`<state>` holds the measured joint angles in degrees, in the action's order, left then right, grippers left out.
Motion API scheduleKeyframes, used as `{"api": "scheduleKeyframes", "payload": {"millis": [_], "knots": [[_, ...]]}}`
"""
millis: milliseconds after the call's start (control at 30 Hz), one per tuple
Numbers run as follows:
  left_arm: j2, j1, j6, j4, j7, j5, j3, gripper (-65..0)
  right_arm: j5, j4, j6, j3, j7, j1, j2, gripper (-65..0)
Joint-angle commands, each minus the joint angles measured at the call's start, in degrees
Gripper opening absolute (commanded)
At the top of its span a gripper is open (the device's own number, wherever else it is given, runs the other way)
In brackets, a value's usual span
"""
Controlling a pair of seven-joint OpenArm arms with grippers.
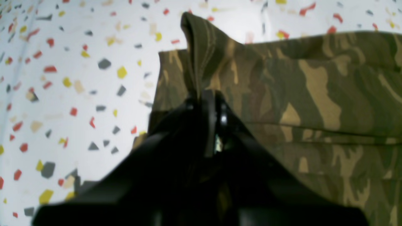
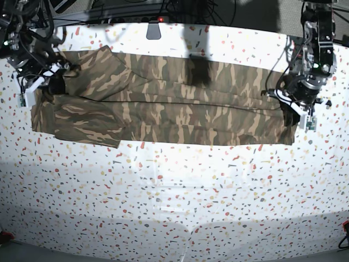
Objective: Fold the T-shirt properly
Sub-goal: 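Drag the lifted shirt away from the arms and lay it flat, then release the shirt and reposition both grippers at its ends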
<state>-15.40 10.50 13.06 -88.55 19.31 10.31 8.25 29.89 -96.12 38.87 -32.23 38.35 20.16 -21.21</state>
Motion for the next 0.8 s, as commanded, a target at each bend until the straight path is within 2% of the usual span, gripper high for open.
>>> {"api": "scheduleKeyframes", "payload": {"millis": [0, 200, 300, 333, 433, 500, 600, 700, 767], "knots": [[-1.0, -0.4, -0.4, -1.2, -1.8, 0.2, 0.4, -65.0, 0.0, -1.0, 0.1, -0.5, -1.3, -0.3, -0.4, -65.0], [-1.0, 0.0, -0.7, -1.2, -1.5, -4.3, 0.4, -65.0, -1.6, -1.0, 0.1, -0.5, -1.0, -0.3, 0.7, -65.0], [-1.0, 0.0, -0.7, -1.2, -1.3, -4.5, 0.4, -65.0, -1.6, -1.0, 0.1, -0.5, -0.8, -0.3, 0.7, -65.0], [-1.0, 0.0, -0.7, -1.2, -1.3, -4.5, 0.4, -63.2, -1.6, -1.0, 0.1, -0.5, -0.8, -0.3, 0.7, -64.7], [-1.0, -0.1, -0.8, -1.2, -1.3, -4.3, 0.4, -43.7, -0.7, -1.0, 0.1, -0.5, -0.8, -0.3, 0.7, -47.3], [-1.0, -0.1, -2.4, -1.2, -1.3, -4.3, 0.4, -35.1, 0.8, -1.0, 0.1, -0.5, -0.8, -0.5, 0.5, -38.1], [-1.0, 0.0, -5.2, -1.2, -1.3, -4.3, 0.4, -31.3, 3.5, -1.0, 0.1, -0.5, -1.0, -2.1, -0.1, -32.0], [-1.0, 0.0, -5.2, -1.2, -1.3, -4.3, 0.4, -31.3, 7.1, -1.0, 0.1, -0.5, -0.3, -5.6, -1.1, -32.0], [-1.0, 0.0, -5.2, -1.5, -1.3, -4.3, 0.4, -31.3, 9.4, -1.0, 0.1, -0.5, 2.8, -8.8, -1.7, -32.0]]}}
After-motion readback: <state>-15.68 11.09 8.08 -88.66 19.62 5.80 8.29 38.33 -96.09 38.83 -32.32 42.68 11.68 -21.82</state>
